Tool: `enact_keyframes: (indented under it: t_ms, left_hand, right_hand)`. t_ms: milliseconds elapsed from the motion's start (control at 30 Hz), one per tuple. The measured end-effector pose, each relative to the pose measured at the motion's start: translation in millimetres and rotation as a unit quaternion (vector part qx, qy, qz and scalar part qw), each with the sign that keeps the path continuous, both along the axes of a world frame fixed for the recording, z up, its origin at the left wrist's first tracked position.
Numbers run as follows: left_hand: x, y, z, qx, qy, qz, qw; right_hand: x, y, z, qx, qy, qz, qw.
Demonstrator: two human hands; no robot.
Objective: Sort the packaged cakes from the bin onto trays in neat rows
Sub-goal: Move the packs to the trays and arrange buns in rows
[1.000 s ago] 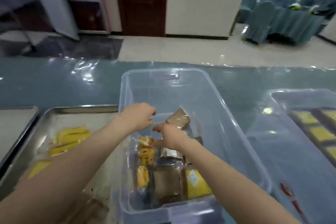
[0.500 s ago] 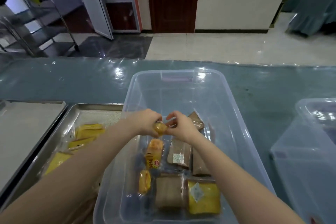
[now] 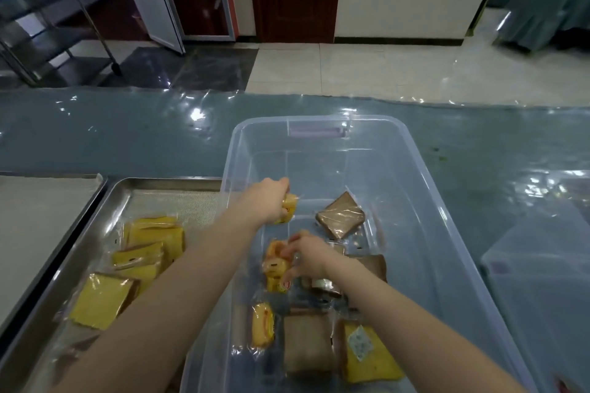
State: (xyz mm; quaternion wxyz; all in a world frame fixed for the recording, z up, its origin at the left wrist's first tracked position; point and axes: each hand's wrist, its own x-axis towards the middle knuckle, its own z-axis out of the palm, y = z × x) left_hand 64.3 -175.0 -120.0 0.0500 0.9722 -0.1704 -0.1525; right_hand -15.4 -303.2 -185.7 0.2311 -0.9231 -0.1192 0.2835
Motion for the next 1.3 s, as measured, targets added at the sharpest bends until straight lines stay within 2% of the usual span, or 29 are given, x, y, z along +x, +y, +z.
enact_keyframes:
  t_ms: [133,267,433,500,567,633,700,767,867,967,1033,1167,1233,1300]
  left_hand:
    - [4.9,-2.0,-1.6,-0.073,0.008,0.039,0.997]
    - [0.9,-8.5,7.8,-0.156,0.029,0.076,0.984]
    - [-10.1,-12.7,20.2,-0.282,0.079,0.113,0.949]
    - [-10.8,-12.0,19.9,-0.28,0.118,0.112,0.946]
    - [-11.6,-10.1,19.3,-0.223,0.15,0.078,0.96]
    - [-11.3,-8.3,17.1,-0.172,0.137,0.042,0.975]
    - [-9.3,-7.1,15.0,-0.159,0.101,0.035,0.981]
    - [-6.2,-5.7,13.3,-0.148,0.066,0.039,0.986]
    - [-1.4,-1.9,10.4,-0.126,0.017,0.042,0.991]
    - [1.2,0.3,8.5,-0.107,-0.002,0.038,0.994]
    - [1.7,0.7,6.2,-0.101,-0.01,0.038,0.994]
    - [2.3,0.5,4.8,-0.104,-0.015,0.032,0.994]
    - [3.2,0.2,5.9,-0.11,-0.017,0.035,0.993]
    - [2.7,-0.2,7.7,-0.111,-0.02,0.047,0.992]
  right_hand:
    - [16.6,-37.7,32.2,0.094,-0.035,-0.134,0.986]
    - [18.8,-62.8,48.8,0.189,-0.055,-0.253,0.947]
    - [22.7,-55.0,50.7,0.255,-0.107,-0.318,0.907]
    - [25.5,-48.8,49.3,0.284,-0.112,-0.318,0.898]
    - [28.1,-44.2,48.3,0.31,-0.114,-0.327,0.885]
    - [29.2,-42.2,48.6,0.328,-0.09,-0.339,0.877]
    - [30.0,-42.5,46.3,0.334,-0.06,-0.327,0.882]
    - [31.6,-42.7,38.1,0.317,-0.061,-0.314,0.893]
    - [33.0,-37.0,16.8,0.204,-0.076,-0.306,0.927]
    - [27.5,-18.3,-9.1,0.086,-0.02,-0.208,0.974]
    - [23.9,-3.1,-22.8,0.032,-0.007,-0.133,0.991]
    - [21.1,6.8,-38.8,-0.07,-0.058,-0.074,0.993]
    - [21.4,2.7,-36.6,-0.071,-0.071,-0.079,0.992]
    - [22.8,-5.4,-23.2,-0.023,-0.074,-0.117,0.99]
